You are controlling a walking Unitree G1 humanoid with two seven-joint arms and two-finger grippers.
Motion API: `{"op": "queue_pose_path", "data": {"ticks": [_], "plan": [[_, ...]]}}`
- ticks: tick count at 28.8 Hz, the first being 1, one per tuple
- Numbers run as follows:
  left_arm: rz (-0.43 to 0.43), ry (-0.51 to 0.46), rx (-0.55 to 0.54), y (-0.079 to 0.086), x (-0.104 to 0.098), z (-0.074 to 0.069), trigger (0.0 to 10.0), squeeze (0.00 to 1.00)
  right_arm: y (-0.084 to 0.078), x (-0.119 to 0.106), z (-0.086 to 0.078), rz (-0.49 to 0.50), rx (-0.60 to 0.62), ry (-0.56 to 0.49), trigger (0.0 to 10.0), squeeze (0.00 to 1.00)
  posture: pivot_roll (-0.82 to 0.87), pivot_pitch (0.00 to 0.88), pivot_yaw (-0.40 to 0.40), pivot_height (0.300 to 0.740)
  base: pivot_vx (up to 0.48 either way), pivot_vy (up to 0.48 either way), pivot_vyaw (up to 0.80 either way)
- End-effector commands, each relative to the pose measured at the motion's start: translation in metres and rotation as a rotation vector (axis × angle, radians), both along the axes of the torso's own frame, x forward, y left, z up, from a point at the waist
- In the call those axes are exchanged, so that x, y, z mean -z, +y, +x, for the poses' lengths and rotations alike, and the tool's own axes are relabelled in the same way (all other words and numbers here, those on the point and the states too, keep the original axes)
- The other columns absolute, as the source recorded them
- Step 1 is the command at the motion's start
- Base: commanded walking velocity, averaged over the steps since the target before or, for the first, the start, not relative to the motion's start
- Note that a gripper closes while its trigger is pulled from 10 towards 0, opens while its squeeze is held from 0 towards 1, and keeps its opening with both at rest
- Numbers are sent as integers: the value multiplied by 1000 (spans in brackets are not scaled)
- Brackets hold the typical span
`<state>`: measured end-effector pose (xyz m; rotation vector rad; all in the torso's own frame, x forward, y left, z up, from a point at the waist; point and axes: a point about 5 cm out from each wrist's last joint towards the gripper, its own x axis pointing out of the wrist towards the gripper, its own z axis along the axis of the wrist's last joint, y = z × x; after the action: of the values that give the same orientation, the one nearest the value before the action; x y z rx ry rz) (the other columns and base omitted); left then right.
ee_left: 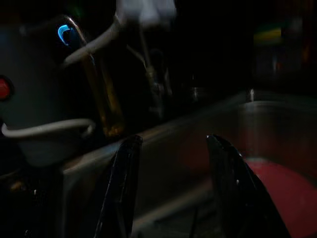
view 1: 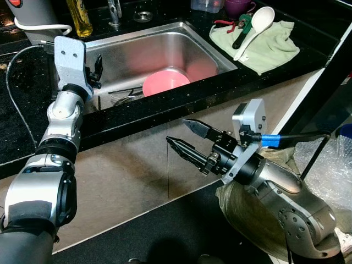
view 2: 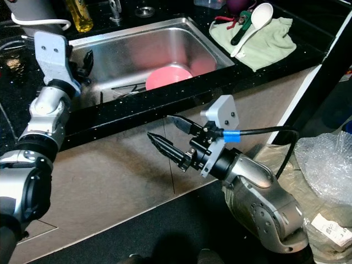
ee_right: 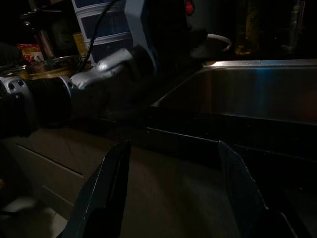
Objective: Kitchen organization
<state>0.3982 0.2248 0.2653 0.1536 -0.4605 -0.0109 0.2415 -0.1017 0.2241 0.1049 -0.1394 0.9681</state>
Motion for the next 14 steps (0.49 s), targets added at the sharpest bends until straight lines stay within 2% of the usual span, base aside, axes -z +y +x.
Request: {"op": "queue_pose_path", "data": {"ticks": [1,2,4,8,11,13,14], "plan": [[-65,-80,23,1,-17,-2,10000,0,0,1,4,8,4,11,10000,0,-163,81,20,740,0,0,0],[-114,-101,58,0,-19,-5,10000,0,1,3,6,7,8,15,10000,0,-159,78,20,740,0,0,0],[-141,-122,68,-1,-19,-9,10000,0,1,6,9,9,19,20,10000,0,-142,65,16,740,0,0,0],[-283,-190,109,-11,-17,-40,10000,0,-4,21,27,7,113,49,10000,0,-101,33,11,740,0,0,0],[-298,-185,111,-12,-14,-46,10000,0,-5,23,30,4,123,52,10000,0,-80,19,8,740,0,0,0],[-318,-162,116,-18,-4,-60,10000,0,-6,26,36,3,141,56,10000,0,-58,3,7,740,0,0,0],[-318,-162,116,-18,-4,-60,10000,0,-6,26,36,3,141,56,10000,0,-58,3,7,740,0,0,0]]}}
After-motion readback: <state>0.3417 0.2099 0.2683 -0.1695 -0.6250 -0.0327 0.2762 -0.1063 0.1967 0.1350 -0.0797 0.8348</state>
